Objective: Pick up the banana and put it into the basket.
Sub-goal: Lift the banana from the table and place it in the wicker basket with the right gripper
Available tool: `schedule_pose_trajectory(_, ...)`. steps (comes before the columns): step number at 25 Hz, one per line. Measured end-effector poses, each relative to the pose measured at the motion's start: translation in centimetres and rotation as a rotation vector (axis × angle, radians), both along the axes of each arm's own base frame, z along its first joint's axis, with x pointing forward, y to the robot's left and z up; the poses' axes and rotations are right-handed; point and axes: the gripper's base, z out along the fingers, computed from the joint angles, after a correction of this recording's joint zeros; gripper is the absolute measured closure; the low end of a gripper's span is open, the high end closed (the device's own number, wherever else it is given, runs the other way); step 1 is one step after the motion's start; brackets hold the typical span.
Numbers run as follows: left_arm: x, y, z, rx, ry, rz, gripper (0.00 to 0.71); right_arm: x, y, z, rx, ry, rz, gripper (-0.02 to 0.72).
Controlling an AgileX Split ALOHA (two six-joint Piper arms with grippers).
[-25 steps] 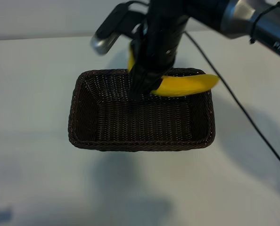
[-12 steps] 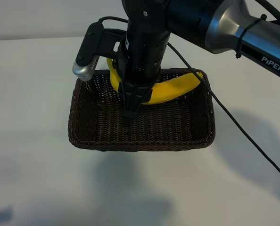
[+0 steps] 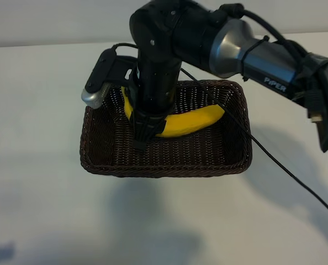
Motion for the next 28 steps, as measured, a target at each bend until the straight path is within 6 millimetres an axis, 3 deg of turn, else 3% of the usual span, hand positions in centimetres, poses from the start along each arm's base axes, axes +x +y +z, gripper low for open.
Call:
schedule_pose_trajectory(15,0.0,0.0,0.0,0.0,0.0,0.0,0.162,0.3,0.2,-0.3,0.011,-0.01,-0.05,0.257)
schedule_pose_trajectory(21,0.0,0.0,0.0,0.0,0.0,0.0,0.162,0.2,0.0,-0.1,-0.002,0.007,-0.068,0.125)
schedule_pose_trajectory(28,0.0,0.0,0.0,-0.003,0.0,0.002,0.162,0.3,-0.2,0.7,-0.036,0.003,-0.073,0.148)
